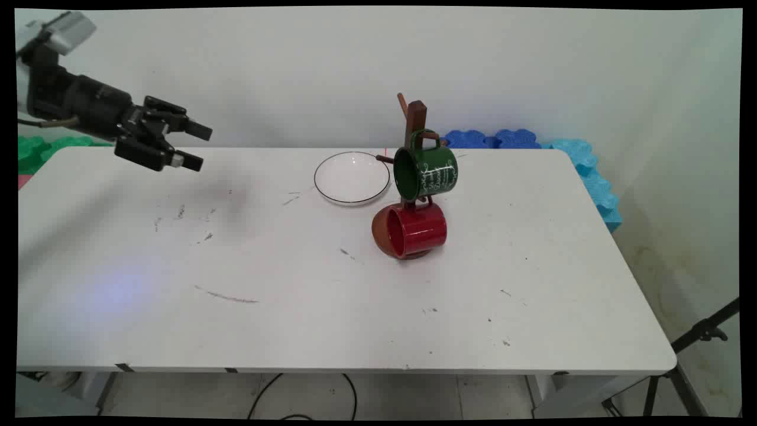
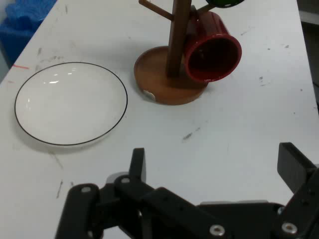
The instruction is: Pick up the green mug from the rack
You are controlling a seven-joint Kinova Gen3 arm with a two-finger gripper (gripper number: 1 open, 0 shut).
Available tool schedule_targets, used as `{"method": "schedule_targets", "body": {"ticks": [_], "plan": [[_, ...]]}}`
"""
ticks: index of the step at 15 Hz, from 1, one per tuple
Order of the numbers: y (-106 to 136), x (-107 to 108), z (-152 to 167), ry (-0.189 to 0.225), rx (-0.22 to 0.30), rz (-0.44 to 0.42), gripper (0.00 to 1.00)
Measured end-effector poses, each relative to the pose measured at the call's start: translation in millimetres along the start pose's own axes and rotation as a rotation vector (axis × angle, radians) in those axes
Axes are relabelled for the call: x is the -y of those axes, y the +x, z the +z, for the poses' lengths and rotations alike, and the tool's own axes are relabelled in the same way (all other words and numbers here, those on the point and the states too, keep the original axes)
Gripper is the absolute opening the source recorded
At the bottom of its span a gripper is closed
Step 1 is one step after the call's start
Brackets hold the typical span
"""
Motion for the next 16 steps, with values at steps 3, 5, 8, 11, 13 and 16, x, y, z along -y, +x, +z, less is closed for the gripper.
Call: {"method": "schedule_targets", "body": {"ticks": [3, 5, 8, 11, 13, 16], "plan": [[6, -5, 18, 0.013, 0.003, -0.009, 1.00], [19, -13, 39, 0.025, -0.007, -0.025, 1.00], [41, -30, 71, 0.038, -0.018, -0.056, 1.00], [62, -47, 99, 0.047, -0.020, -0.086, 1.00], [78, -65, 122, 0.052, -0.015, -0.117, 1.00], [97, -88, 149, 0.055, -0.004, -0.152, 1.00]]}}
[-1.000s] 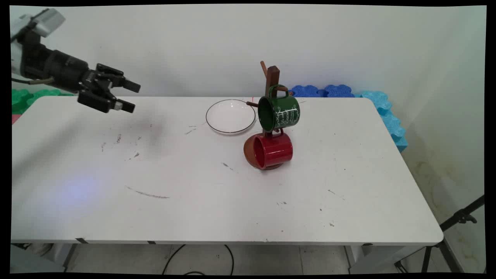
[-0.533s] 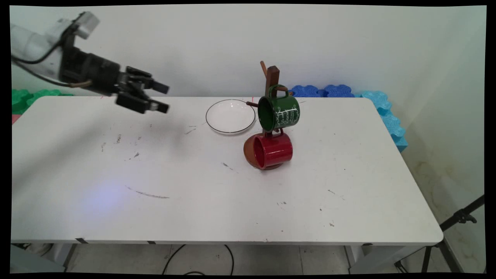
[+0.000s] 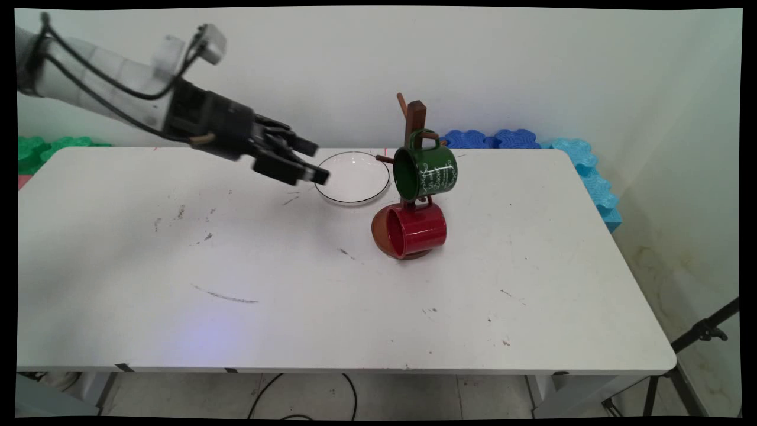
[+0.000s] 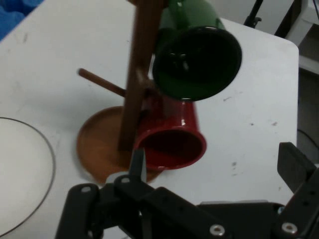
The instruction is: Pick up the green mug from the rack
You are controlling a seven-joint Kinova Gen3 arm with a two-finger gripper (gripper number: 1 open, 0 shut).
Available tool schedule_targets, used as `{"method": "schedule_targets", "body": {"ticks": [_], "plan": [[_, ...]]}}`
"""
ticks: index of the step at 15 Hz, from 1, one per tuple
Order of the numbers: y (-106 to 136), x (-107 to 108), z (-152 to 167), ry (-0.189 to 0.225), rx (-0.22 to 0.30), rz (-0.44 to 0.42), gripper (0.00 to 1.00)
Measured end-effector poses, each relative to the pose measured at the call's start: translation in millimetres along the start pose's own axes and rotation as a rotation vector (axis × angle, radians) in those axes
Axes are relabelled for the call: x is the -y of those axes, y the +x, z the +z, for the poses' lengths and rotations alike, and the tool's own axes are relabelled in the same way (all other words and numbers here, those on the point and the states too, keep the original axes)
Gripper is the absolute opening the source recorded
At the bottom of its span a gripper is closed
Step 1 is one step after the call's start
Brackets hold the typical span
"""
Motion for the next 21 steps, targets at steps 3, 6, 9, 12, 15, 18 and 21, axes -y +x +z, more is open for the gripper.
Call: {"method": "schedule_targets", "body": {"ticks": [3, 6, 9, 12, 15, 18, 21], "plan": [[12, -25, 24, 0.003, 0.005, -0.029, 1.00], [20, -40, 38, 0.008, -0.005, -0.046, 1.00], [29, -56, 54, 0.024, -0.023, -0.066, 1.00], [36, -67, 70, 0.043, -0.030, -0.093, 1.00], [40, -75, 85, 0.060, -0.030, -0.117, 1.00], [41, -80, 98, 0.079, -0.028, -0.137, 1.00], [42, -83, 109, 0.091, -0.036, -0.148, 1.00]]}}
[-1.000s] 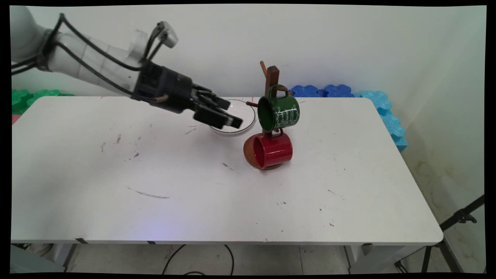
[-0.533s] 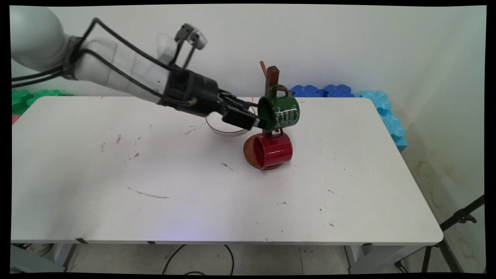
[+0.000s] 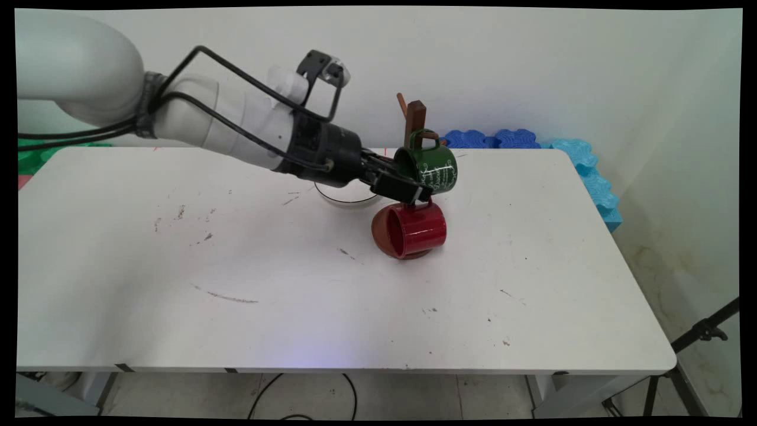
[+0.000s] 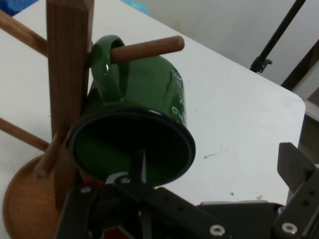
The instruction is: Pick up the green mug from the rack
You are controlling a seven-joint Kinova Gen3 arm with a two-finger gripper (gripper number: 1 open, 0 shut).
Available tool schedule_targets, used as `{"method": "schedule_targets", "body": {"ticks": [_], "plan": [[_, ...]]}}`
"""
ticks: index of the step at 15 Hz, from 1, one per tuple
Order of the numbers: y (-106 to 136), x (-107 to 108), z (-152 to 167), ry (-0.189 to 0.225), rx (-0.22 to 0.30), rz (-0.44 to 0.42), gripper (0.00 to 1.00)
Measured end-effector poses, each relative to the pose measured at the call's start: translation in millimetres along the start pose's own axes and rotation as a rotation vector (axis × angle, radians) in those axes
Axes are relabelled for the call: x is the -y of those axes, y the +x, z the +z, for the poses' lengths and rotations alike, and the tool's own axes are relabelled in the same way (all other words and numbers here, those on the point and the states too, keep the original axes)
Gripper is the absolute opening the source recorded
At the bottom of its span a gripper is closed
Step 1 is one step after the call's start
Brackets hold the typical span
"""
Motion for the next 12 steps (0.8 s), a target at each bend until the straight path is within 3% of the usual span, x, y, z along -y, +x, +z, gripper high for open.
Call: {"method": "schedule_targets", "body": {"ticks": [12], "plan": [[-5, -1, 31, 0.013, -0.043, -0.011, 1.00]]}}
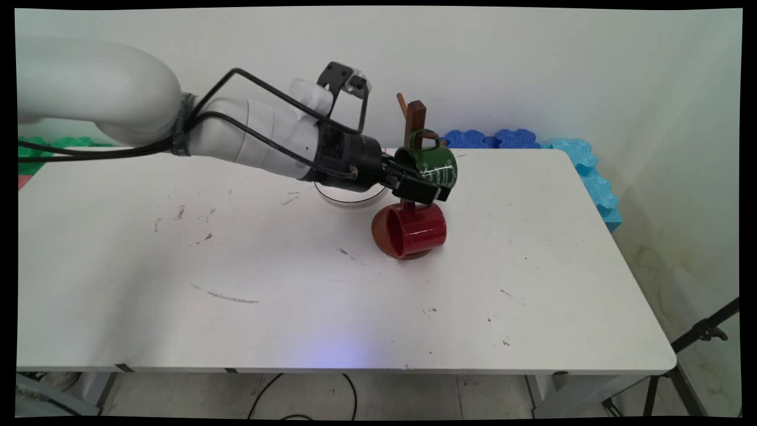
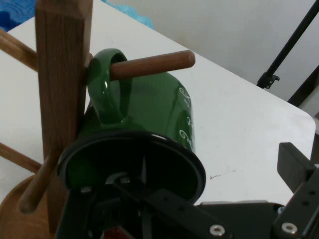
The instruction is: Pick up the green mug from the rack
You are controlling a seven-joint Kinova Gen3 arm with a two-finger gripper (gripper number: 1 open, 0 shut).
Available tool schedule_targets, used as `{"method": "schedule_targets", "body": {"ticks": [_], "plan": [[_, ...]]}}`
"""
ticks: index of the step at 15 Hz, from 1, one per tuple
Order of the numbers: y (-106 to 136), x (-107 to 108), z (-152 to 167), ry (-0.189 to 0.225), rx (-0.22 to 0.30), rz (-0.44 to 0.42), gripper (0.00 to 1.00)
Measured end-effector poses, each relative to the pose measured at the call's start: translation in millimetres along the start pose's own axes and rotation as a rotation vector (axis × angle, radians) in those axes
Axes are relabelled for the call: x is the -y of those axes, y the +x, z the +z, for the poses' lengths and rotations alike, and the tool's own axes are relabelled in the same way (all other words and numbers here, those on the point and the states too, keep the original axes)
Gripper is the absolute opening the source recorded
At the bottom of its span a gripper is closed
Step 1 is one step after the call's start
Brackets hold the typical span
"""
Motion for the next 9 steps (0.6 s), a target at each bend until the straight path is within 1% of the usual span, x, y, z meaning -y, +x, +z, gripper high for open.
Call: {"method": "schedule_targets", "body": {"ticks": [4, 5, 9], "plan": [[-1.8, 0.9, 5.0, 0.002, -0.007, -0.005, 1.00], [-2.1, 0.9, 6.1, 0.001, -0.008, -0.005, 0.00], [-4.1, 0.6, 10.9, -0.003, -0.016, -0.003, 0.00]]}}
